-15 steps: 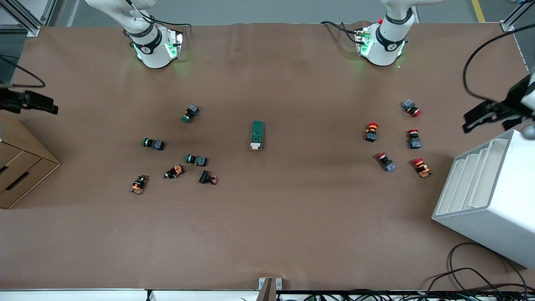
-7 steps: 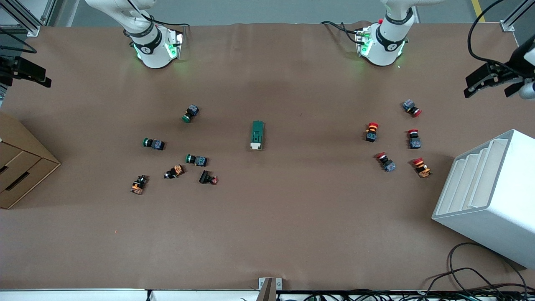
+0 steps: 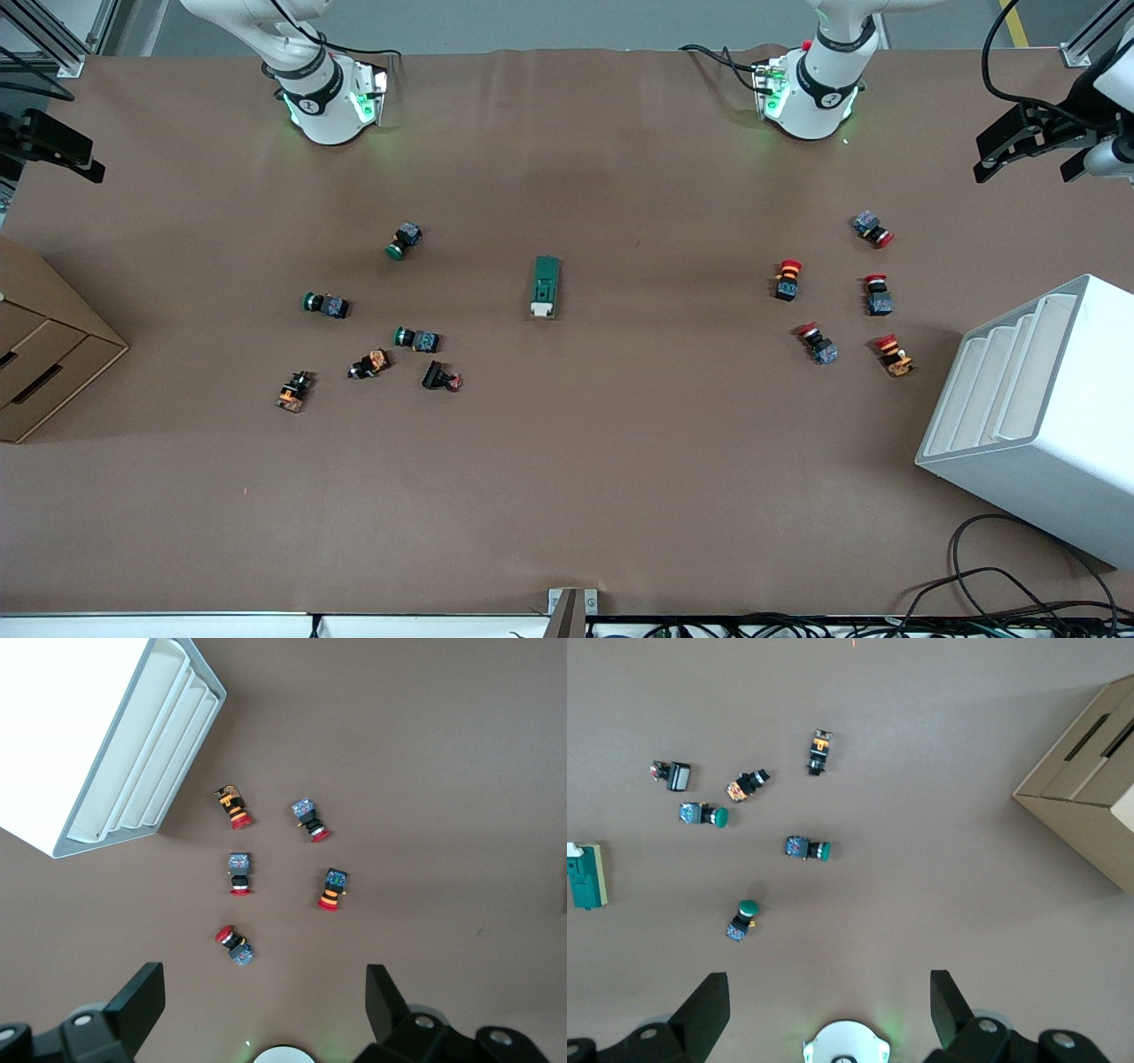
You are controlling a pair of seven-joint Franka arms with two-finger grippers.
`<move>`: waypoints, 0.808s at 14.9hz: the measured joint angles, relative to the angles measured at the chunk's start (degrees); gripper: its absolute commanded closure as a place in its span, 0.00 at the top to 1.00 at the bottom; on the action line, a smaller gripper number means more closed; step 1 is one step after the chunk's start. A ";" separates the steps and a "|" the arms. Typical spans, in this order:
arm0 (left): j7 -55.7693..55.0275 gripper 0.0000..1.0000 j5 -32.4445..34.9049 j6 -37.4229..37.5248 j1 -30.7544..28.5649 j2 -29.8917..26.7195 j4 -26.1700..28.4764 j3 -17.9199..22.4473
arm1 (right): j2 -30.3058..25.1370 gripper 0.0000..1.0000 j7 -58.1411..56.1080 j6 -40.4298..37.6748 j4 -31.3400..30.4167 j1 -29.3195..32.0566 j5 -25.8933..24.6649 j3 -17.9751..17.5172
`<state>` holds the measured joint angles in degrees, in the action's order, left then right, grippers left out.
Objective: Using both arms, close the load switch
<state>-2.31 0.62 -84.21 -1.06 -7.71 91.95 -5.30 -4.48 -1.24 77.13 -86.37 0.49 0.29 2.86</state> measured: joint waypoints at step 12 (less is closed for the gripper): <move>-1.05 1.00 -2.31 0.00 0.14 -1.05 1.24 -0.62 | -4.40 1.00 0.02 2.02 -4.08 0.01 0.77 0.03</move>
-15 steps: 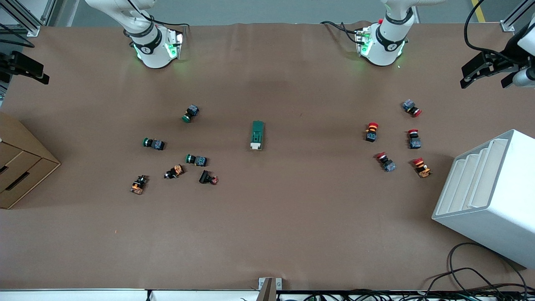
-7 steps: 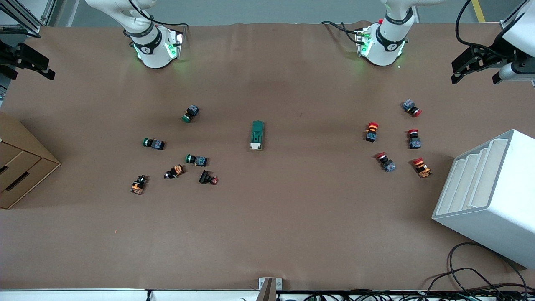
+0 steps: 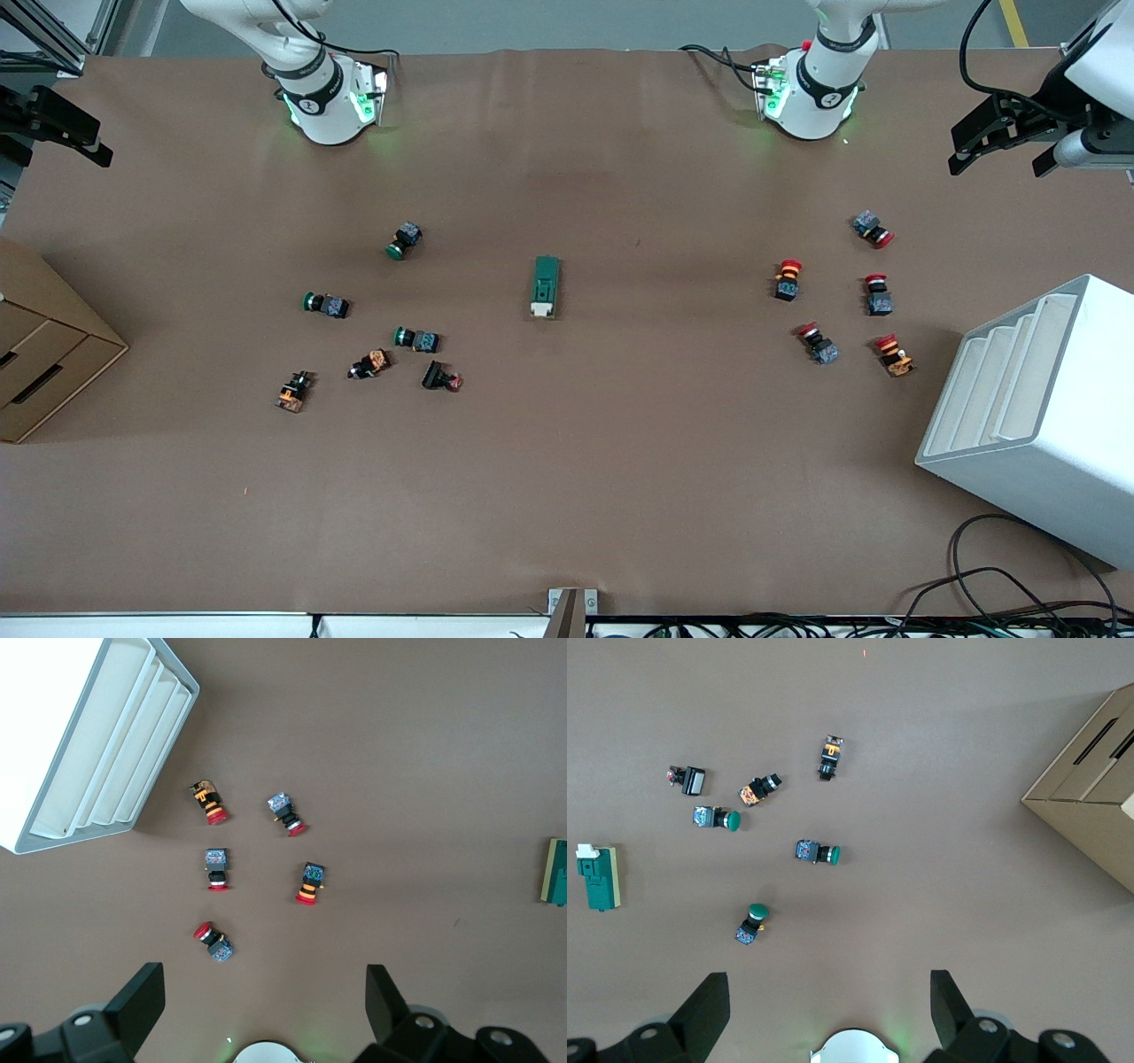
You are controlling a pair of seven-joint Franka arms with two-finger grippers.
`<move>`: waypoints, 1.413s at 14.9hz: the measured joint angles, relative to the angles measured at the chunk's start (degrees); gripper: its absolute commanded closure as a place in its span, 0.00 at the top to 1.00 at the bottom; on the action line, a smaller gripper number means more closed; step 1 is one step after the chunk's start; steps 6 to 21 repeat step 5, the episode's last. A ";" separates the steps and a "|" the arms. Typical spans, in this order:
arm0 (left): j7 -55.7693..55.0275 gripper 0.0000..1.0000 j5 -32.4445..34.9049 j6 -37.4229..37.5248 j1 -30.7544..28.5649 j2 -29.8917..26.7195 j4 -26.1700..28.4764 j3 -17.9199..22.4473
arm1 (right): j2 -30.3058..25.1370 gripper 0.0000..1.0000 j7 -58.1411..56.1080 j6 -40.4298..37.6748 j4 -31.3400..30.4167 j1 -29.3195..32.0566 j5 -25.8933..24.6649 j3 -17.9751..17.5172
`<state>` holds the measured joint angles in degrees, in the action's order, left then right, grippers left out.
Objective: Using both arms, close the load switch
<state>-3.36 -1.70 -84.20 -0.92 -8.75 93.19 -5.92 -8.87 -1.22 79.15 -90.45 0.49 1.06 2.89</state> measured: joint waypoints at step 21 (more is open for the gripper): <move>-0.02 1.00 0.00 -0.10 -0.79 0.00 -0.27 0.52 | 1.14 1.00 0.00 -0.08 1.46 0.00 0.13 0.00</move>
